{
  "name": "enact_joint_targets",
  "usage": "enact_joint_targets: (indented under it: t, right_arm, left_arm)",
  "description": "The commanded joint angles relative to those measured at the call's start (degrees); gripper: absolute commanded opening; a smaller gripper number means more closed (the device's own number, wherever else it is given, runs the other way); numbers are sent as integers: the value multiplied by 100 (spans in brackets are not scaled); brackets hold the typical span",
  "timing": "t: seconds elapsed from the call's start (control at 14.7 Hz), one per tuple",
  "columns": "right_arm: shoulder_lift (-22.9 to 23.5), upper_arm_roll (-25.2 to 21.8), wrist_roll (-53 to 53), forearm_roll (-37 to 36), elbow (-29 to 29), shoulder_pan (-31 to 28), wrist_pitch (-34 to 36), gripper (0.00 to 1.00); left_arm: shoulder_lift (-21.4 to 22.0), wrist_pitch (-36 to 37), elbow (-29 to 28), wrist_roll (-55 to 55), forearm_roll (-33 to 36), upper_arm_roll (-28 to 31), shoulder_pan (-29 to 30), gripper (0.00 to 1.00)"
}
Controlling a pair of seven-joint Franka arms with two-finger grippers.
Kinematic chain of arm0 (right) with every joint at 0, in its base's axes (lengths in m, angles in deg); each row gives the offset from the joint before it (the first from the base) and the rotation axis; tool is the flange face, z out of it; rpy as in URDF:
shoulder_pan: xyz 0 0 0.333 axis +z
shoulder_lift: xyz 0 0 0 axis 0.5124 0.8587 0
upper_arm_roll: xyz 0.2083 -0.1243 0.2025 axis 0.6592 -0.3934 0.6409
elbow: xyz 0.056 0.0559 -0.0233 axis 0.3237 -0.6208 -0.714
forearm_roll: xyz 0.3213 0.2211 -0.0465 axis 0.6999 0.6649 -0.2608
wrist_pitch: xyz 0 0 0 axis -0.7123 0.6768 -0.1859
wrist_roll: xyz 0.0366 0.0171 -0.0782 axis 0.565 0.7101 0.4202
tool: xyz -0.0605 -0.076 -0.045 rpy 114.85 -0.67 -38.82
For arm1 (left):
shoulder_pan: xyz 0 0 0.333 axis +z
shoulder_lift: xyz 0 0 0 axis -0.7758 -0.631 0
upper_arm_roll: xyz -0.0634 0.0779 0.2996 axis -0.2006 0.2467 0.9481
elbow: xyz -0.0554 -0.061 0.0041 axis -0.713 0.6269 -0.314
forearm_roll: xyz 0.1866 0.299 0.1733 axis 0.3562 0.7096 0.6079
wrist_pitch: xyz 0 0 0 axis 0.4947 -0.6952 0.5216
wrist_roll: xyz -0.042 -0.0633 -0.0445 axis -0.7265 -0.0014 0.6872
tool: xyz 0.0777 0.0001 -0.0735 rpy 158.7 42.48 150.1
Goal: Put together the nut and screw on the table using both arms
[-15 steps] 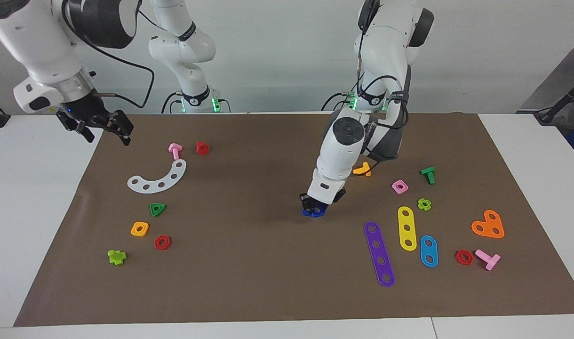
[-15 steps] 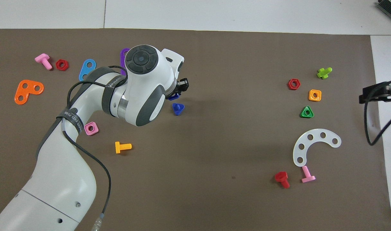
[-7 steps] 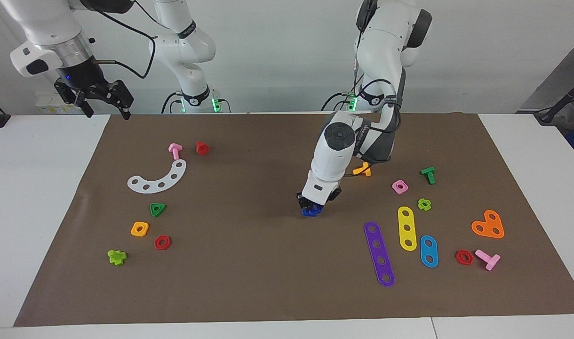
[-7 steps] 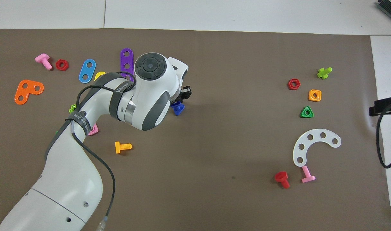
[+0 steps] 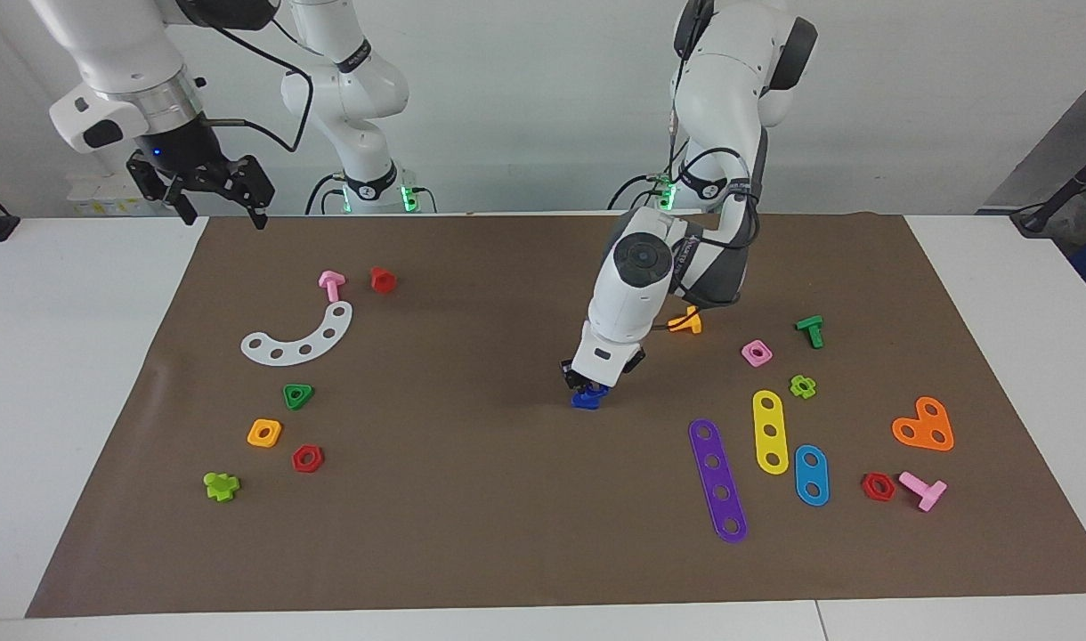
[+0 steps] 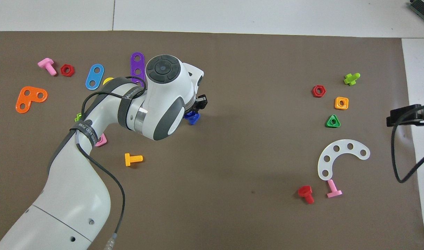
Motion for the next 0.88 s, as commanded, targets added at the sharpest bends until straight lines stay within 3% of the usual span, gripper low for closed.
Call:
enact_joint_targets:
  t: [0.0,0.82]
  right_arm:
    - [-142,22,-109,-131,-153,10,-5,100]
    - [-169,22,-100,-43,-188,-52,39,100]
  left_arm:
    - [38,164,55,57,-125,77,-70,12]
    - [81,59,-208,198,-169,68,-131,10]
